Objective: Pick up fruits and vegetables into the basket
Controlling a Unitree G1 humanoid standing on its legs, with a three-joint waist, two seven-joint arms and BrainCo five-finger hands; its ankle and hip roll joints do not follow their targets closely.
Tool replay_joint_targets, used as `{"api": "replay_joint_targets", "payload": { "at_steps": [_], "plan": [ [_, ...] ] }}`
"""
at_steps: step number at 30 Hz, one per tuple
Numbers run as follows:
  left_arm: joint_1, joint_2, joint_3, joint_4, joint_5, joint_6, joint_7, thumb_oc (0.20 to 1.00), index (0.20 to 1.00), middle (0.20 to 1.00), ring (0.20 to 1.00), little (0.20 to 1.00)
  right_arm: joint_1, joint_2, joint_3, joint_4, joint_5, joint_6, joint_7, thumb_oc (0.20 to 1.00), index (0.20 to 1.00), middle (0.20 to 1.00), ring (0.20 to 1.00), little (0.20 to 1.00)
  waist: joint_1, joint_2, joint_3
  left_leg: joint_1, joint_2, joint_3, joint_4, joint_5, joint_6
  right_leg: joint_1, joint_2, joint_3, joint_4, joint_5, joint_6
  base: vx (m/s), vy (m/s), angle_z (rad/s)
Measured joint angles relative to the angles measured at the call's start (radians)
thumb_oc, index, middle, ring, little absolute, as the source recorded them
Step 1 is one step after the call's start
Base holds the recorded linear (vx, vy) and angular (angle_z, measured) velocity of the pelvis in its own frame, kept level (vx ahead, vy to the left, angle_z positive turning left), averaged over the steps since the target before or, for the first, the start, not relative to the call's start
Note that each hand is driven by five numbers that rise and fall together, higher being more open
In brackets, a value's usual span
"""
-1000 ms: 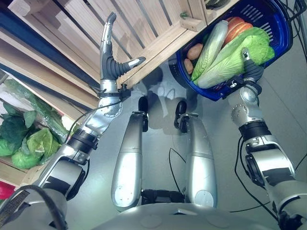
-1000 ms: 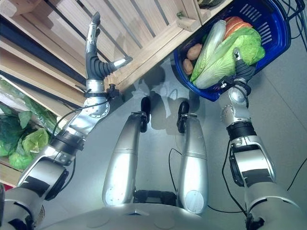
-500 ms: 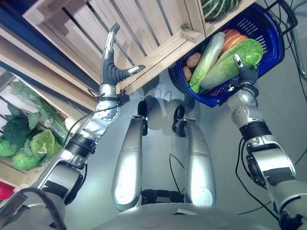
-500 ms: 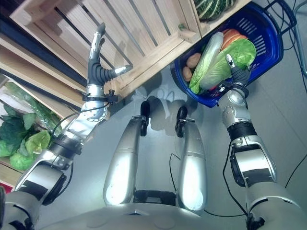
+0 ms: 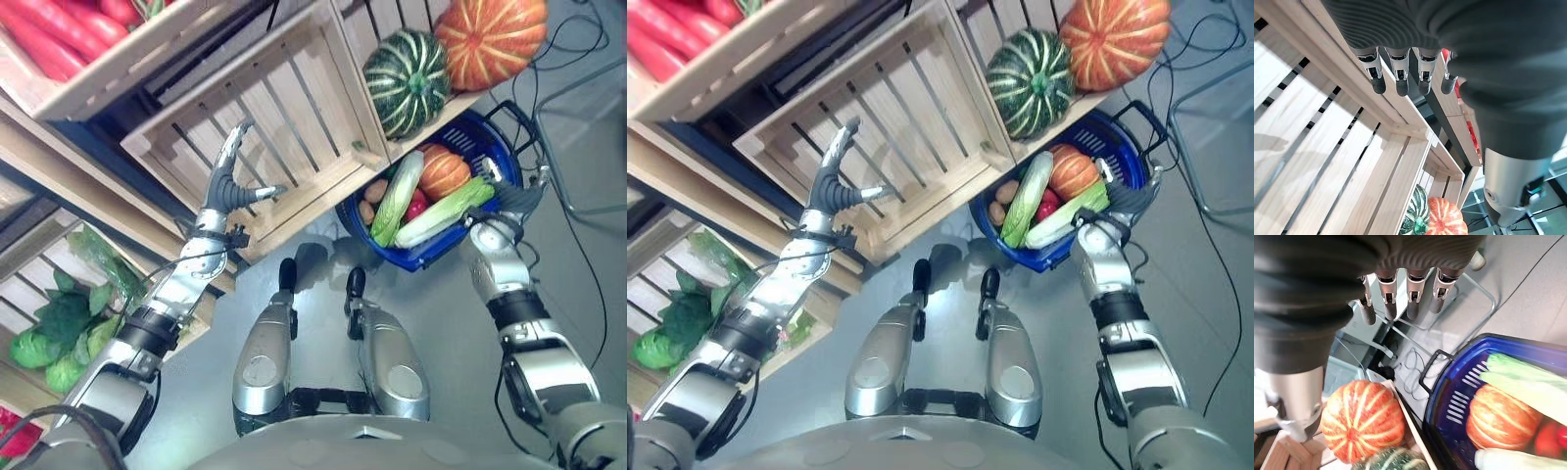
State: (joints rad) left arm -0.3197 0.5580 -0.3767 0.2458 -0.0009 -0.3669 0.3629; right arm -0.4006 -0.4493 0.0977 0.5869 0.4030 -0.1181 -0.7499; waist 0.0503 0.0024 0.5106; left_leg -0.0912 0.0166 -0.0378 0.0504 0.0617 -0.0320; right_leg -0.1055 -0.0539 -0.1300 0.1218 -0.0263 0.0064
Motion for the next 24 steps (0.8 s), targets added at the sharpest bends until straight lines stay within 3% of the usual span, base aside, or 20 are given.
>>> {"api": "replay_joint_targets", "payload": {
  "at_steps": [5, 14, 18, 24],
  "plan": [
    [0.051, 0.002, 0.001, -0.003, 0.000, 0.016, -0.046, 1.000, 1.000, 1.000, 1.000, 1.000, 0.079, 0.006, -0.006, 0.015, -0.001, -0.002, 0.070, 1.000, 1.000, 1.000, 1.000, 1.000, -0.002, -0.004, -0.119, 0.052, -0.006, 0.000, -0.059, 0.004, 0.003, 0.093, 0.003, -0.018, -0.136, 0.037, 0.012, 0.07, 0.007, 0.05],
    [0.218, -0.017, -0.002, 0.005, -0.001, 0.017, -0.184, 1.000, 1.000, 1.000, 1.000, 1.000, 0.225, 0.104, 0.000, -0.009, -0.153, -0.059, 0.073, 1.000, 1.000, 1.000, 1.000, 1.000, -0.004, -0.006, -0.240, 0.140, -0.001, 0.008, -0.128, 0.010, 0.003, 0.180, 0.012, -0.012, -0.214, 0.059, 0.011, 0.05, 0.057, -0.02],
    [0.279, -0.047, -0.001, 0.044, -0.002, 0.031, -0.232, 1.000, 1.000, 1.000, 1.000, 1.000, 0.336, 0.126, 0.038, -0.007, -0.161, -0.060, 0.169, 1.000, 1.000, 1.000, 1.000, 1.000, -0.016, -0.007, -0.285, 0.151, -0.002, 0.016, -0.139, 0.013, 0.005, 0.180, 0.011, 0.004, -0.214, 0.058, 0.013, 0.01, 0.059, -0.08],
    [0.323, -0.145, 0.002, 0.325, -0.062, 0.086, -0.272, 1.000, 1.000, 1.000, 1.000, 1.000, 0.409, 0.167, 0.077, 0.178, -0.149, -0.056, 0.387, 1.000, 1.000, 1.000, 1.000, 1.000, -0.049, -0.004, -0.373, 0.150, 0.001, 0.038, -0.139, 0.010, 0.006, 0.169, 0.012, 0.019, -0.218, 0.057, 0.014, 0.02, 0.058, -0.11]
  ]
}}
